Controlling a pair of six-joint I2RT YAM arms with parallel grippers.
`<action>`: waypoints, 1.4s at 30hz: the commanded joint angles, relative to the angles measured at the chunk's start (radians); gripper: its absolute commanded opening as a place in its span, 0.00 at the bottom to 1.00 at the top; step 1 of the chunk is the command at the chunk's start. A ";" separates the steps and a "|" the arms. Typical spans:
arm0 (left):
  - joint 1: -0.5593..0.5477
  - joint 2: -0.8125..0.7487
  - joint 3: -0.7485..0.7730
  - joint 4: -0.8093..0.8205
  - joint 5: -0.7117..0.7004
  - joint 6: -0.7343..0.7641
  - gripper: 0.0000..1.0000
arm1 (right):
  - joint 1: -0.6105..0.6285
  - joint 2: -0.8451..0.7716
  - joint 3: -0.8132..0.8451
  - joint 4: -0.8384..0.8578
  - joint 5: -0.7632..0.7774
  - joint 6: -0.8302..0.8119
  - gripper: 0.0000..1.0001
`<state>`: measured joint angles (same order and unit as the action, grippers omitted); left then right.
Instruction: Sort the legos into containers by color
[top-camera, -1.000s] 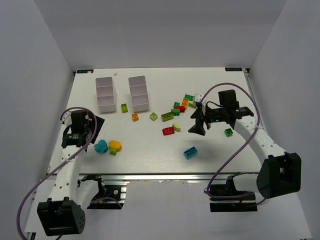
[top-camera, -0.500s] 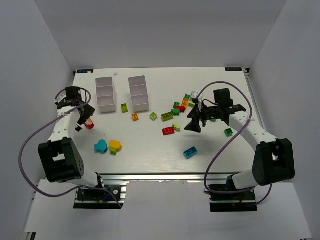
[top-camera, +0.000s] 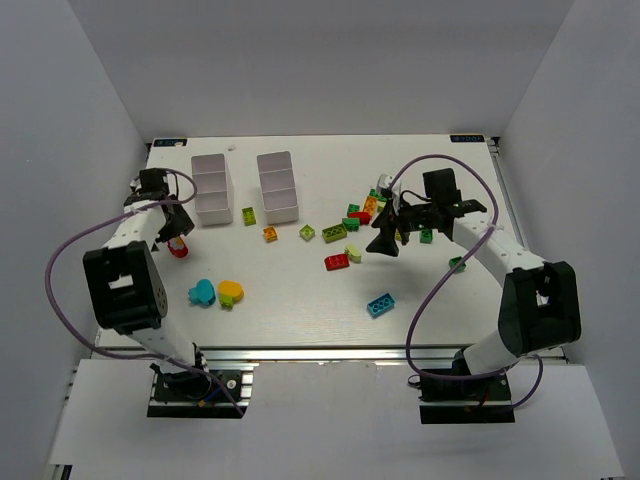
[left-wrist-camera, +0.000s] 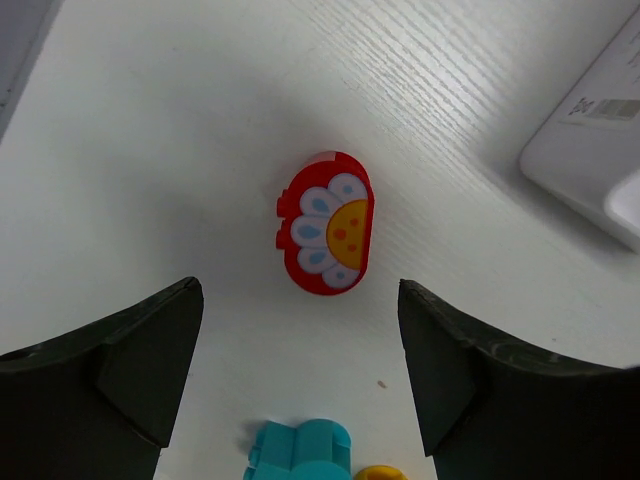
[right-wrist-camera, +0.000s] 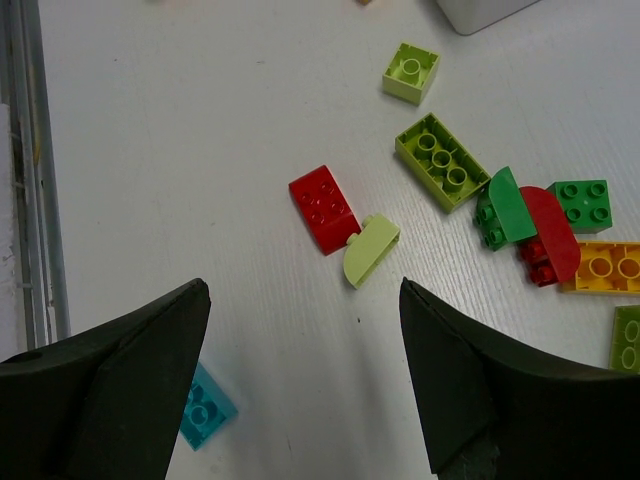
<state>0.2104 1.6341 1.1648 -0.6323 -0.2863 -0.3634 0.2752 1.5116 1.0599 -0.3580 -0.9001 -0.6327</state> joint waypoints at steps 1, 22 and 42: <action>0.003 0.073 0.096 -0.001 0.021 0.081 0.88 | 0.002 0.007 0.048 -0.016 -0.016 -0.019 0.81; 0.080 0.257 0.128 0.025 0.188 0.086 0.77 | 0.002 0.024 0.066 -0.033 0.004 -0.028 0.82; 0.101 0.208 0.078 0.048 0.285 0.057 0.19 | 0.004 0.012 0.077 -0.056 0.015 -0.039 0.80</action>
<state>0.3069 1.9163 1.2785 -0.6060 -0.0605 -0.2760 0.2752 1.5326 1.0996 -0.3973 -0.8833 -0.6552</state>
